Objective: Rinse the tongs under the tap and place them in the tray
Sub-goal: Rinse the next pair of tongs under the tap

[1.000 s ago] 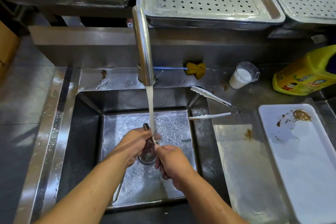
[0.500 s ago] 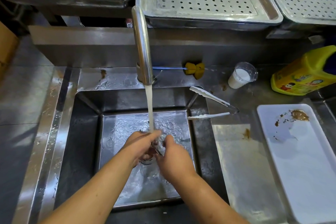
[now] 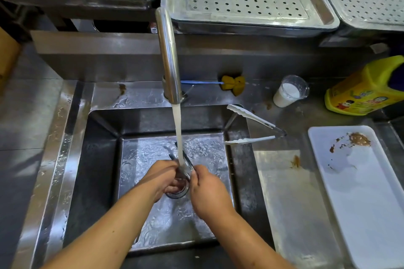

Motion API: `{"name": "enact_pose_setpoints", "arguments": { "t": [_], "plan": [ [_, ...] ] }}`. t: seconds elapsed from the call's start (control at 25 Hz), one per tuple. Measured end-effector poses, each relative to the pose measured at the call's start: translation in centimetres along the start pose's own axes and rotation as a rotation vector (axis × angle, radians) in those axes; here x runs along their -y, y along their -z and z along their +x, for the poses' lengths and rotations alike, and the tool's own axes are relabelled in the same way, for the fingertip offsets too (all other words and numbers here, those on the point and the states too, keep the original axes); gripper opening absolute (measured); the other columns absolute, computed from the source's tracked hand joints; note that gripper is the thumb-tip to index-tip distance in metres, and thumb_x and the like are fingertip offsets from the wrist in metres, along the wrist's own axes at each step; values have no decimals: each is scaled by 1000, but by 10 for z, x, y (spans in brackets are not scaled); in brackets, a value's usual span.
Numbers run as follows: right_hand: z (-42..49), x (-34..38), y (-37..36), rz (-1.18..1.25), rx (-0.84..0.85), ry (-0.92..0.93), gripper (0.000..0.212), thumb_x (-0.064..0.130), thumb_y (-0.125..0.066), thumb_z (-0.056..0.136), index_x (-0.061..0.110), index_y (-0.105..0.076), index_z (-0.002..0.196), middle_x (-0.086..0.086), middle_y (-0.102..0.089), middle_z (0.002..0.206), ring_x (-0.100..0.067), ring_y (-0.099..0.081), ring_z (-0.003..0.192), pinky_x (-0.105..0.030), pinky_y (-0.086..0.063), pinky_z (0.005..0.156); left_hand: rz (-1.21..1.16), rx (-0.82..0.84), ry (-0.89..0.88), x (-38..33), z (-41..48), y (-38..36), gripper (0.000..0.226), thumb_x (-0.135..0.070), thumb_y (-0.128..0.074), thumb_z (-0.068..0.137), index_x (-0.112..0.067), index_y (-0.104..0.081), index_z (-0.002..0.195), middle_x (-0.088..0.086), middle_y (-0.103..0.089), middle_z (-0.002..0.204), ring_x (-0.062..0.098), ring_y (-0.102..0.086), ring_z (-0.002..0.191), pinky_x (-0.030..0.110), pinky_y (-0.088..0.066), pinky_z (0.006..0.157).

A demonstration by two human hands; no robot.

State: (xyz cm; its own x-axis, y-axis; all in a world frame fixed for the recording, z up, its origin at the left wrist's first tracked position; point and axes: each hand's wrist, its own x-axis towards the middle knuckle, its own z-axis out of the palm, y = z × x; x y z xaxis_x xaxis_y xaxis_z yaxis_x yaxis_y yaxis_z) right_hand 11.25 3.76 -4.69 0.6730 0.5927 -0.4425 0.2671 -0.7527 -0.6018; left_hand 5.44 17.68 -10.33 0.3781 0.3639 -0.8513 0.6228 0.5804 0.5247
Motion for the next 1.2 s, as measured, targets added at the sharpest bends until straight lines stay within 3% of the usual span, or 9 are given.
{"name": "enact_pose_setpoints", "arguments": {
  "t": [0.16,0.32,0.52,0.64,0.76,0.88,0.96,1.08,1.2],
  "plan": [
    [3,-3,-4,172,67,-89,29,35,-41,106,30,-64,122,1,-74,108,-24,-67,97,-38,-55,84,-231,16,87,4,3,-1,49,-47,-61,105,-9,-80,82,19,-77,81,30,-68,73,46,-60,74],
    [4,-12,-14,210,116,-102,34,35,-44,105,33,-62,135,4,-74,122,-18,-67,108,-33,-52,90,-89,126,29,15,6,0,33,-31,-81,94,-4,-79,113,12,-81,82,26,-75,73,52,-62,96],
    [15,-4,-8,115,154,-138,37,36,-52,101,29,-63,135,0,-75,122,-20,-68,104,-32,-53,87,-160,140,33,15,-1,8,53,-39,-95,65,-6,-81,103,15,-82,89,31,-69,78,52,-60,89],
    [47,31,17,156,86,-132,45,33,-54,102,15,-55,143,-9,-68,132,-27,-67,108,-35,-52,84,-20,24,-44,11,-2,18,49,-32,-89,85,-1,-66,116,10,-82,80,25,-74,65,37,-62,62],
    [95,90,48,541,-21,-179,25,19,-60,95,7,-69,116,-14,-71,108,-30,-65,97,-41,-53,84,257,-180,-139,7,-3,37,48,-29,-86,88,-10,-52,116,6,-75,85,22,-72,71,33,-54,65],
    [131,146,79,996,47,-176,29,5,-65,77,9,-68,49,-11,-56,67,-23,-52,61,-33,-38,59,649,-327,-192,12,-1,62,61,-51,-83,83,-16,-56,125,10,-75,108,33,-72,99,36,-55,80],
    [141,163,87,1142,174,-93,24,7,-62,73,16,-64,51,-9,-45,71,-18,-41,61,-32,-21,61,743,-372,-183,19,5,73,69,-59,-79,82,-17,-55,131,12,-75,120,36,-71,109,36,-55,81],
    [140,143,79,855,137,2,25,12,-53,97,22,-53,74,6,-57,69,-3,-50,60,-19,-34,55,777,-416,-134,33,17,86,72,-62,-80,81,-19,-53,131,11,-74,122,35,-71,107,31,-48,72],
    [148,99,68,-112,-50,93,18,32,-59,90,24,-59,106,3,-70,89,-3,-64,80,-24,-48,74,785,-425,-76,50,31,98,70,-57,-82,80,-20,-50,130,10,-71,127,36,-71,111,32,-52,76]
  ]
}}
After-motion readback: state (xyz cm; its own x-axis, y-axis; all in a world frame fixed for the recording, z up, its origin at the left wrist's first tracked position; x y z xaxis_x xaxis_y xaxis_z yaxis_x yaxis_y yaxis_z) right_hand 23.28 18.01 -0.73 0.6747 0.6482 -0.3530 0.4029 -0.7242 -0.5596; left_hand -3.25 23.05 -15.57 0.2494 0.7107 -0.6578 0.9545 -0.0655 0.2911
